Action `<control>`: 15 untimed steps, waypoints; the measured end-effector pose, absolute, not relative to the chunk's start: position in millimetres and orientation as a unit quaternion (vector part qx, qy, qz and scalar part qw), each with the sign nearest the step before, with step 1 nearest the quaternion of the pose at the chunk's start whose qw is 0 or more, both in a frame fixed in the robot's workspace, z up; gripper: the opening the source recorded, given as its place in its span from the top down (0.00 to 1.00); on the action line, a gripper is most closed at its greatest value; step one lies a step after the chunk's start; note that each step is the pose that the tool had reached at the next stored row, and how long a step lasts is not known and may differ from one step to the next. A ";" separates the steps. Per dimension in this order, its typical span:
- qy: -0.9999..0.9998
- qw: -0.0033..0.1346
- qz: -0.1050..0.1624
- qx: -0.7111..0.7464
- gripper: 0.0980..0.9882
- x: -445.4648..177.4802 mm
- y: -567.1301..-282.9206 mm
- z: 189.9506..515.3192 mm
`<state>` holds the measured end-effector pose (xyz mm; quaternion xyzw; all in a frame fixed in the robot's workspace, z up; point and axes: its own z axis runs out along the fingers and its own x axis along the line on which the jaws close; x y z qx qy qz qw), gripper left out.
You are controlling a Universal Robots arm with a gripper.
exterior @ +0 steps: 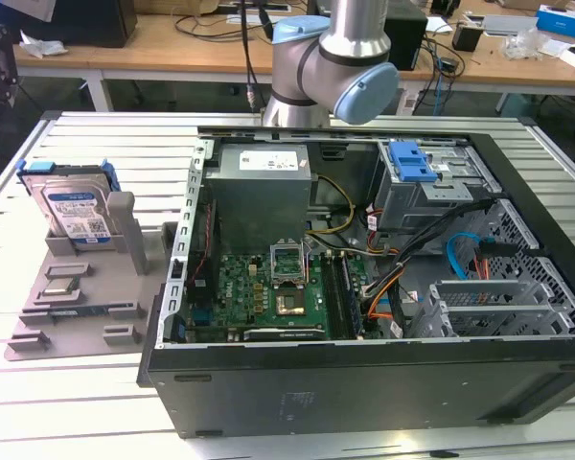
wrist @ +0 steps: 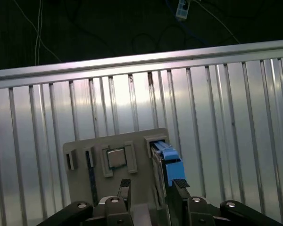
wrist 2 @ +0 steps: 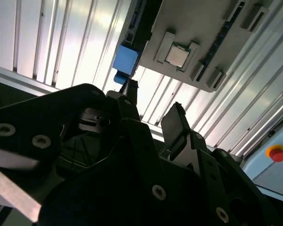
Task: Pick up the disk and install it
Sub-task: 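Pick up the disk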
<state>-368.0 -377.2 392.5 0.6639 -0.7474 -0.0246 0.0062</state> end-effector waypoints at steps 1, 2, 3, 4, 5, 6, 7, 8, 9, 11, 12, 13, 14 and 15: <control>-0.747 0.006 -0.025 0.664 0.57 -367.9 -370.2 392.5; -0.747 0.006 -0.025 0.664 0.57 -368.0 -362.5 392.5; -0.747 0.006 -0.025 0.664 0.57 -368.0 -358.9 392.5; -0.747 0.006 -0.025 0.664 0.57 -367.9 -356.1 392.4; -0.747 0.006 -0.025 0.664 0.57 -367.9 -354.3 392.2; -0.747 0.006 -0.025 0.664 0.57 -368.0 -353.2 391.5; -0.747 0.006 -0.025 0.664 0.57 -367.9 -352.8 389.2; -0.747 0.006 -0.025 0.664 0.57 -367.9 -352.7 387.4; -0.747 0.006 -0.025 0.664 0.57 -367.9 -352.7 385.4; -0.747 0.006 -0.025 0.664 0.57 -367.8 -352.6 381.0; -0.747 0.006 -0.025 0.664 0.57 -367.2 -352.5 379.2; -0.746 0.007 -0.024 0.666 0.57 -365.7 -352.6 376.7; -0.742 0.007 -0.024 0.670 0.57 -365.1 -352.6 374.8; -0.736 0.007 -0.024 0.676 0.57 -364.7 -352.5 372.6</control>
